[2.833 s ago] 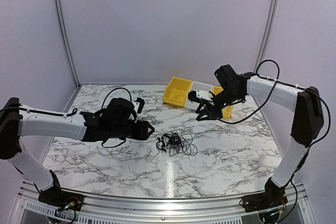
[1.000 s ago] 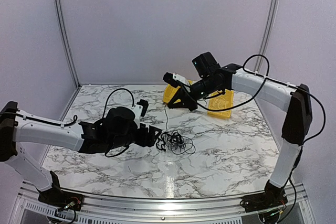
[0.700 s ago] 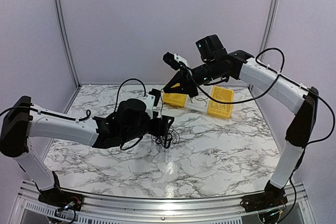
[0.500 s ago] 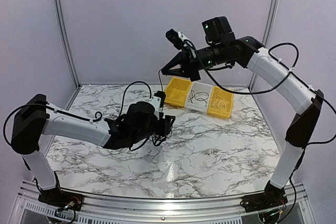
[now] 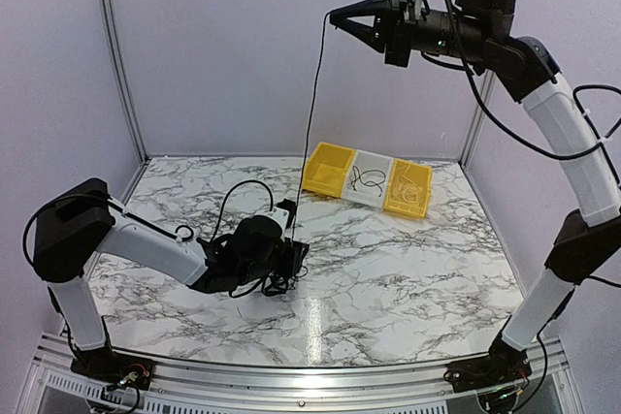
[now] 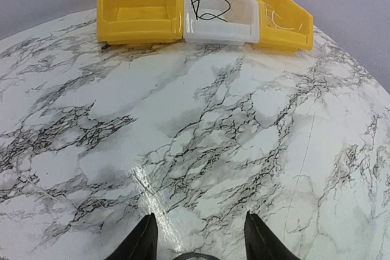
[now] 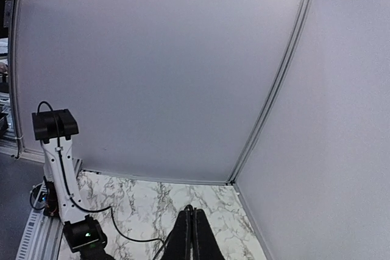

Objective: Untangle the cables

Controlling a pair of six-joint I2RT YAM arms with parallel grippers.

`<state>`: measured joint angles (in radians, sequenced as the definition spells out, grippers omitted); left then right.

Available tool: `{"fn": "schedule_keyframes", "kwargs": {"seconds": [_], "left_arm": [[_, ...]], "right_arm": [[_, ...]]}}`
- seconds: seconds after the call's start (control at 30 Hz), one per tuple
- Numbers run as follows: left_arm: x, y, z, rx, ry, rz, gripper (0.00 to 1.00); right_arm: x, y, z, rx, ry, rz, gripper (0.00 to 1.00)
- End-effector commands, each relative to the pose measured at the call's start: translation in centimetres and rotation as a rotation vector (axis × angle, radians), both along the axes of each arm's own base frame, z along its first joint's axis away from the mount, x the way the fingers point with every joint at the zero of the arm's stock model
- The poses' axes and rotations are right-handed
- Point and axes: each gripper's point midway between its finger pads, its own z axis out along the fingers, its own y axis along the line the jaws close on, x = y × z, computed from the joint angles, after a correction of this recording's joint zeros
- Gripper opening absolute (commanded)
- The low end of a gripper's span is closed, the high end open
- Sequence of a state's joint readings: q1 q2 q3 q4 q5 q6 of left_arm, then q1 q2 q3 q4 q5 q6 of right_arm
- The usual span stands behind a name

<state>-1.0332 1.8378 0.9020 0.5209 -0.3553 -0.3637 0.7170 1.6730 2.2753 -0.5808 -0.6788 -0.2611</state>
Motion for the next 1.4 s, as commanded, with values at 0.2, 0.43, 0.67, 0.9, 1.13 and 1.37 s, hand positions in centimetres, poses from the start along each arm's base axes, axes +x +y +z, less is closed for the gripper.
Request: {"fn": "schedule_keyframes", "kwargs": {"seconds": [0.2, 0.43, 0.67, 0.9, 1.13, 1.37], "left_arm": [[-1.4, 2.2, -3.6, 0.031, 0.081, 0.012, 0.51], [-2.0, 3.0, -4.7, 0.051, 0.103, 0.011, 0.57], [-2.9, 3.3, -5.6, 0.065, 0.129, -0.021, 0.48], [-3.4, 4.5, -3.5, 0.029, 0.111, -0.01, 0.47], [-4.1, 7.2, 0.6, 0.024, 0.058, 0.014, 0.52], [-4.8, 10.0, 2.3, 0.055, 0.039, 0.06, 0.53]], "right_arm": [[0.5, -6.3, 13.3, 0.39, -0.27, -0.25, 0.0], [-1.1, -10.8, 18.6, 0.559, -0.432, -0.378, 0.0], [-0.3, -13.2, 19.4, 0.556, -0.53, -0.519, 0.0], [3.2, -9.4, 11.2, 0.303, -0.394, -0.461, 0.0], [7.0, -9.0, -4.4, 0.056, -0.076, -0.498, 0.0], [8.7, -17.9, -21.7, -0.193, 0.283, -0.717, 0.0]]}}
